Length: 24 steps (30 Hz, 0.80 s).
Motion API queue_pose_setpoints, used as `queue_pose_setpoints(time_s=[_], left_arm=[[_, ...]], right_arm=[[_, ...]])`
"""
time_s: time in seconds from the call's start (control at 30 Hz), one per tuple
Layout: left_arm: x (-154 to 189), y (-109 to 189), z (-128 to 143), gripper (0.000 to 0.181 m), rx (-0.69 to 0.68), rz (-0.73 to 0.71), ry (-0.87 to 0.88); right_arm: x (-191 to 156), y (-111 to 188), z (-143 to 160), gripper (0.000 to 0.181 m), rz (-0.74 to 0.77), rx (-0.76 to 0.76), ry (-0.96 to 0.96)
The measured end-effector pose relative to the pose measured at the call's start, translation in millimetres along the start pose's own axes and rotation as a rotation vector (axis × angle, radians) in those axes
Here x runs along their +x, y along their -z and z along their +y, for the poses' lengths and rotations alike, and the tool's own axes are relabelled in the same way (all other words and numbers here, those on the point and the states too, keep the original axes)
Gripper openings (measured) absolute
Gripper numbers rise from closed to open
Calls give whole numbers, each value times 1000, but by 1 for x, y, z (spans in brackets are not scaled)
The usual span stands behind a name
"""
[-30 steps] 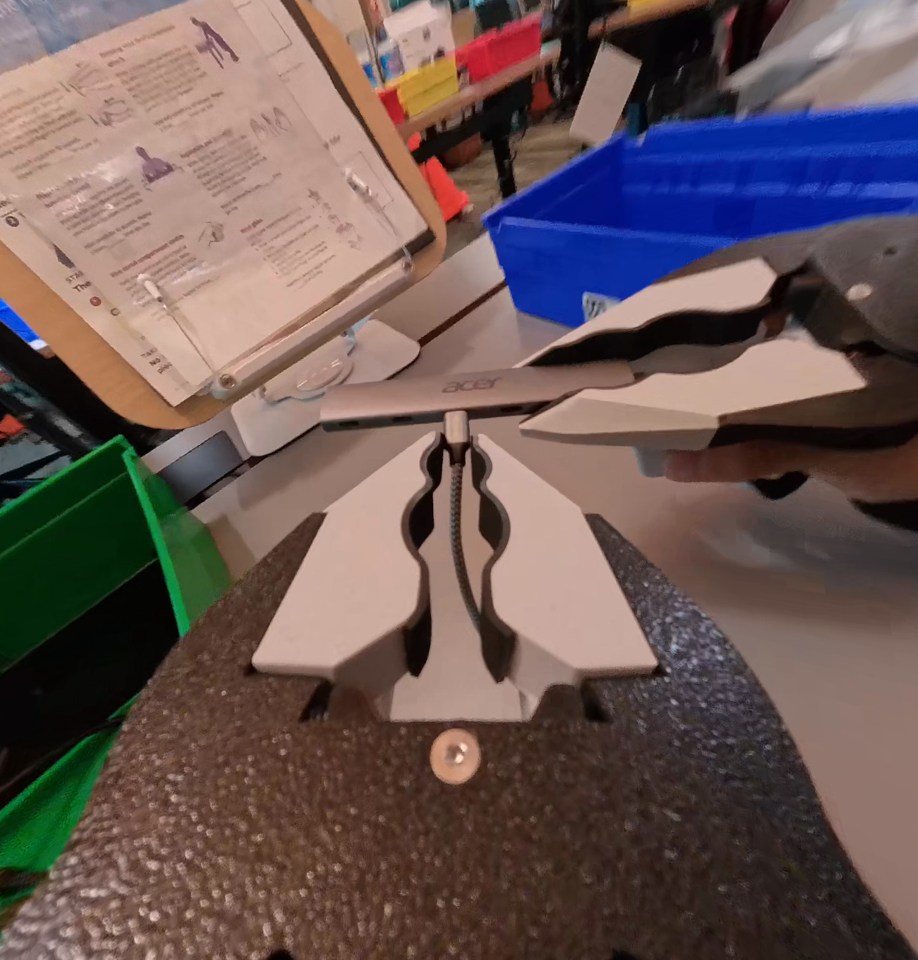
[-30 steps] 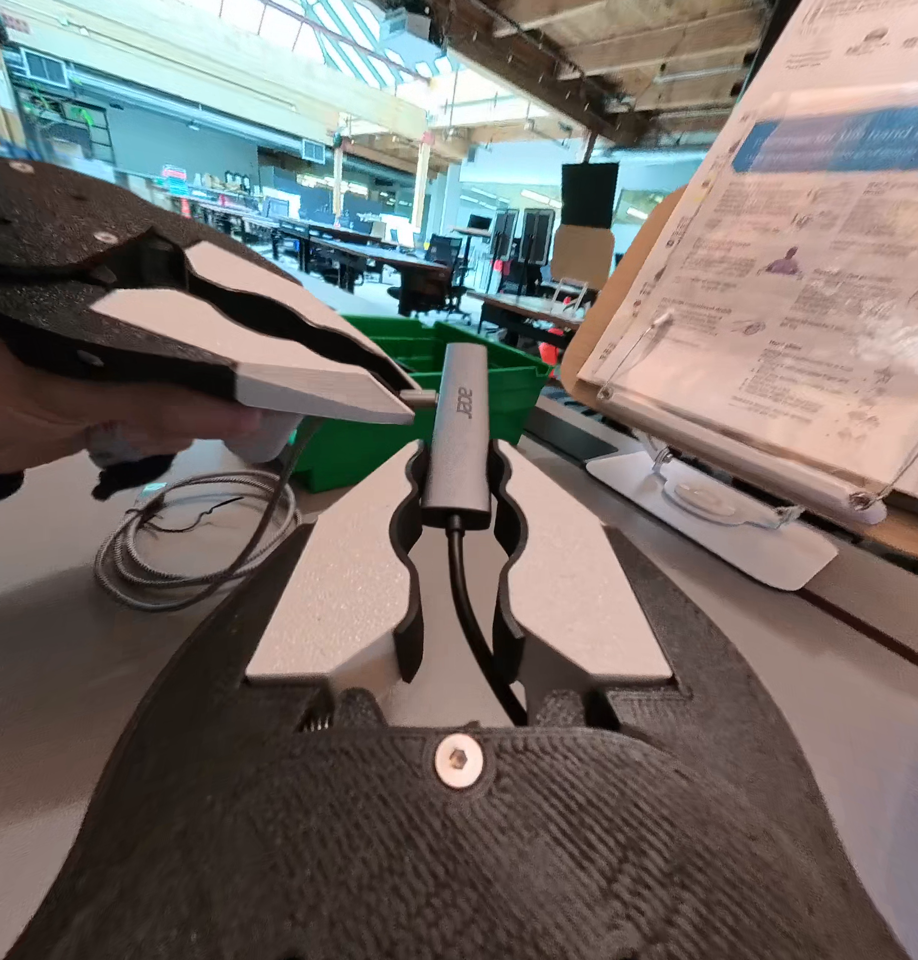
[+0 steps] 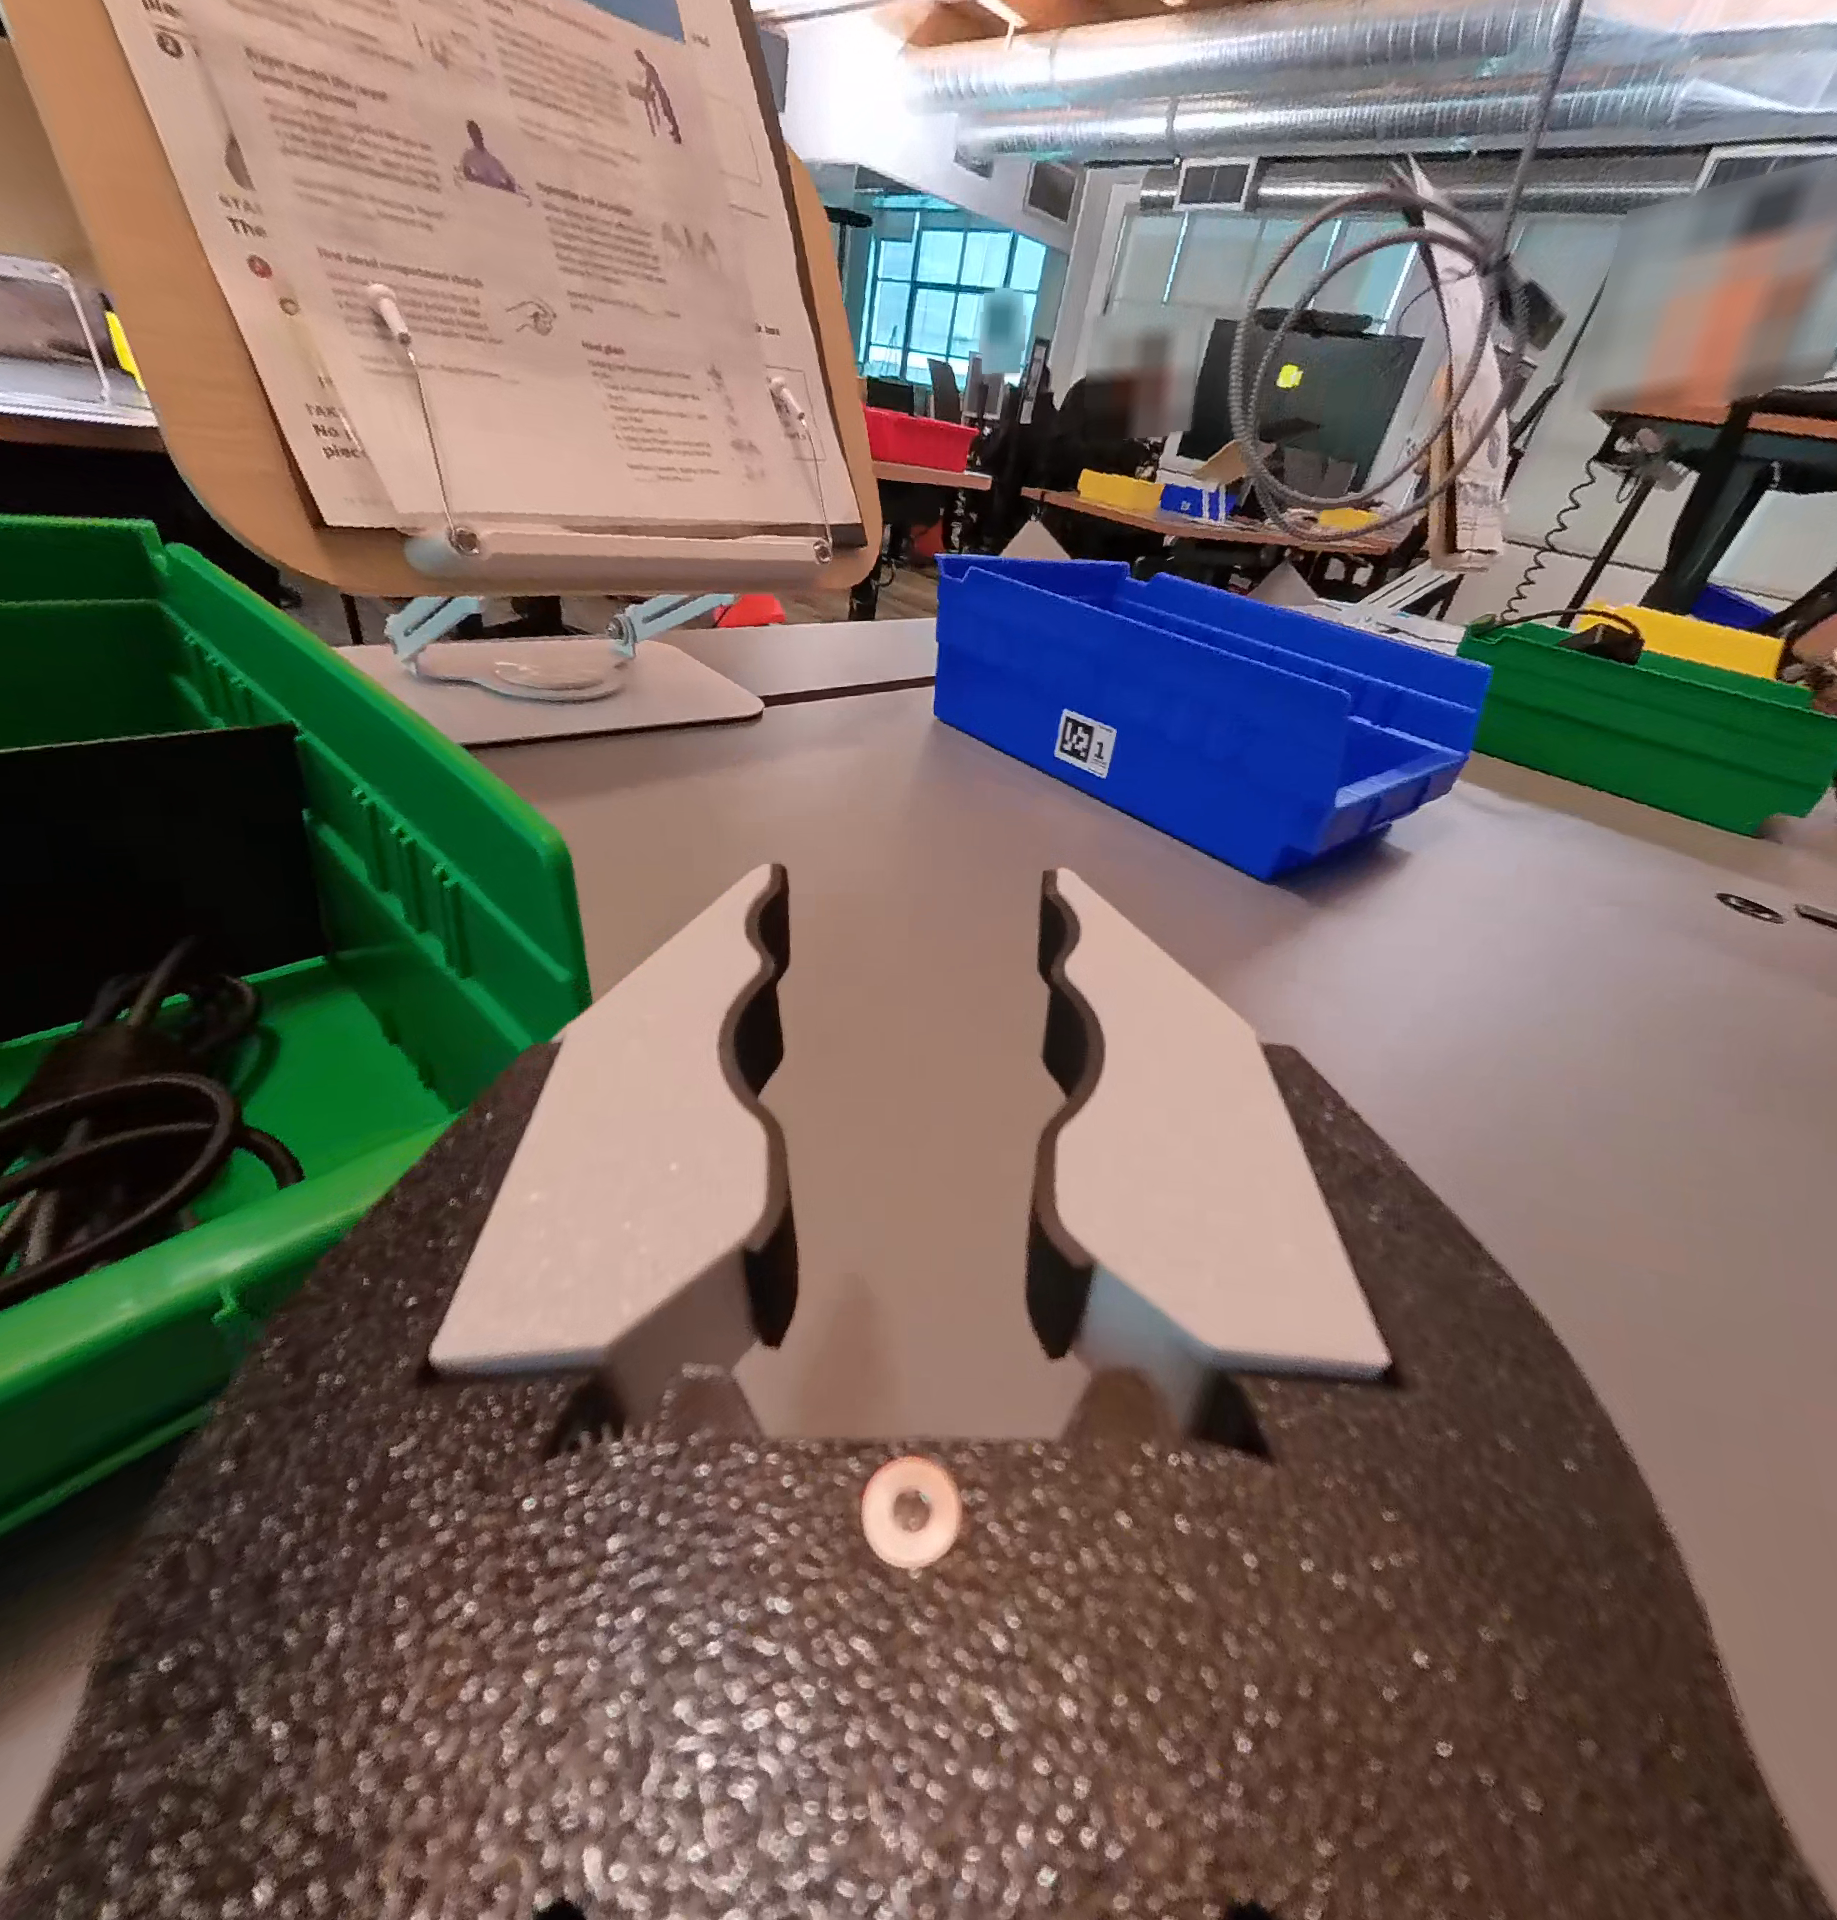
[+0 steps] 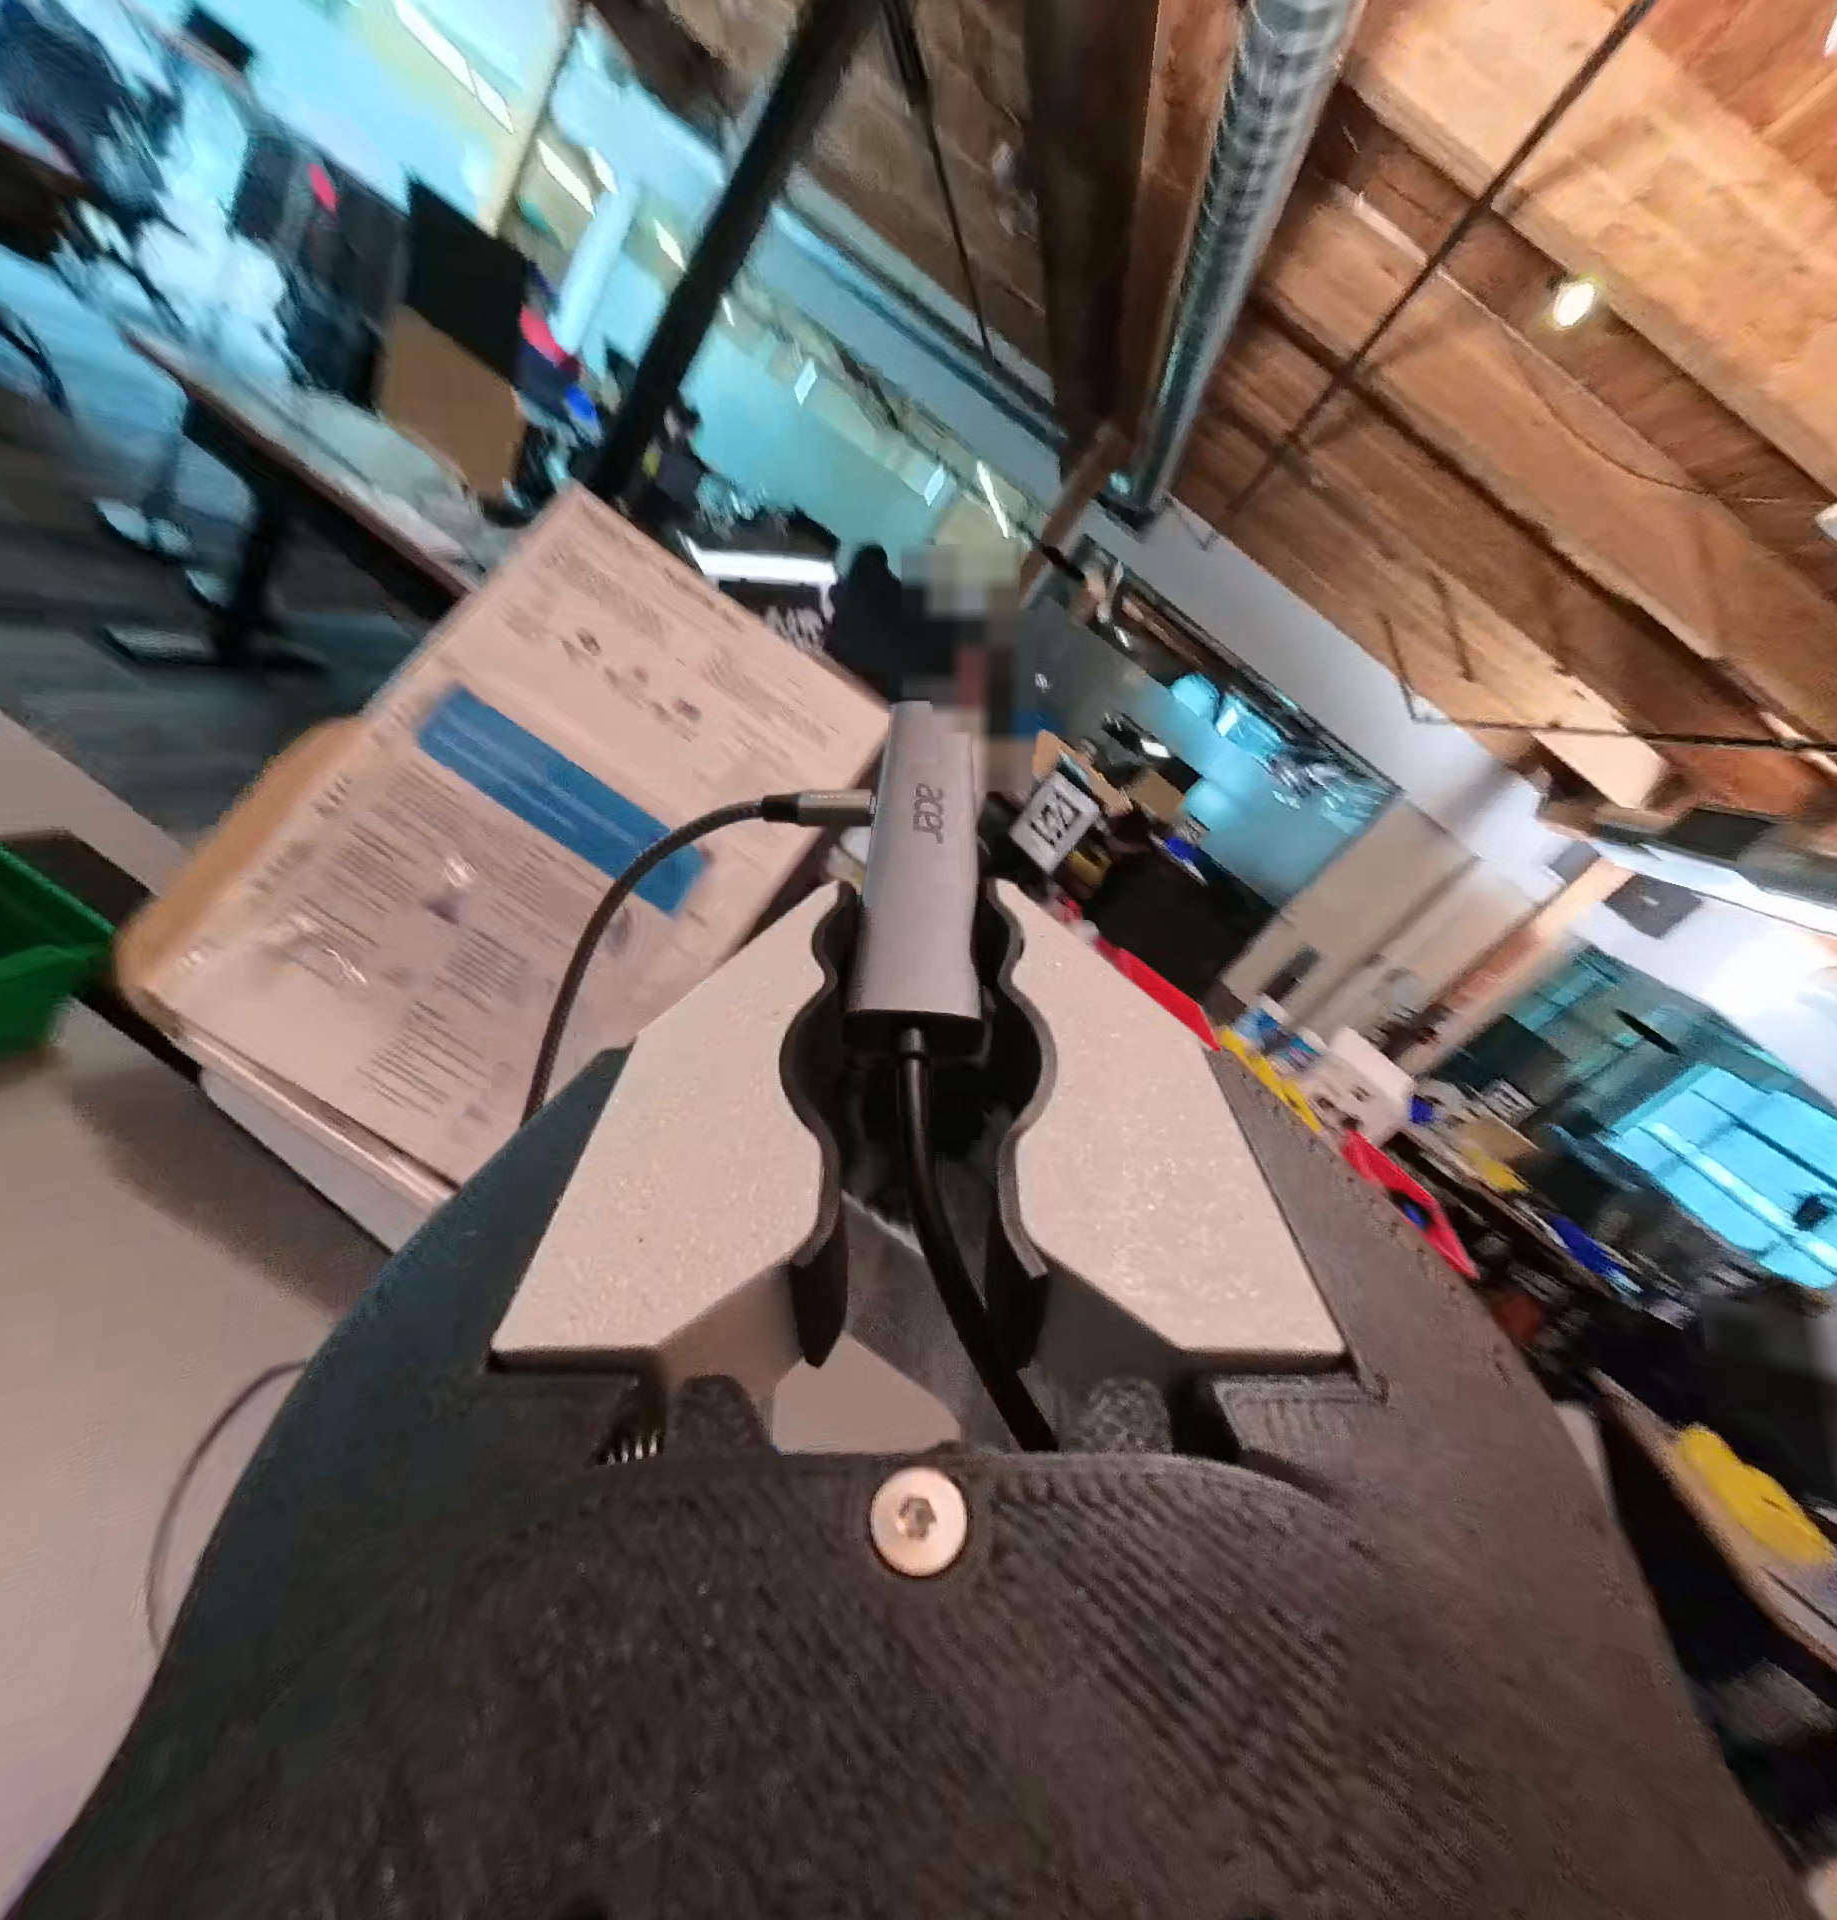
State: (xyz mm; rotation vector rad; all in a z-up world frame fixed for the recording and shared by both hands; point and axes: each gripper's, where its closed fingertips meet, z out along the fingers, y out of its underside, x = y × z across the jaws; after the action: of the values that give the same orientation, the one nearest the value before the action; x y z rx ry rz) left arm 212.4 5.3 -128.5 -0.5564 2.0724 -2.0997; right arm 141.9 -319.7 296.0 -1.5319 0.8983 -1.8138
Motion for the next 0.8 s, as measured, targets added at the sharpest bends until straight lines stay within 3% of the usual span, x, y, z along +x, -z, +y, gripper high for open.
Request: queue_pose_setpoints(time_s=[0.03,0.23,0.43,0.57,0.8], left_arm=[[1,0,0,46,0,11,2],[3,1,-3,44,22,34,-6],[2,4,-7,41,54,46,17],[1,8,-11,40,88,54,36],[2,9,-12,39,97,81,59]], right_arm=[[5,-5,12,21,12,-57,37],[2,-29,114,22,37,-412,234],[-72,-37,194,22,-204,-653,176],[-114,-39,215,22,-355,-692,-59],[-154,-35,254,22,-513,-728,-600]])
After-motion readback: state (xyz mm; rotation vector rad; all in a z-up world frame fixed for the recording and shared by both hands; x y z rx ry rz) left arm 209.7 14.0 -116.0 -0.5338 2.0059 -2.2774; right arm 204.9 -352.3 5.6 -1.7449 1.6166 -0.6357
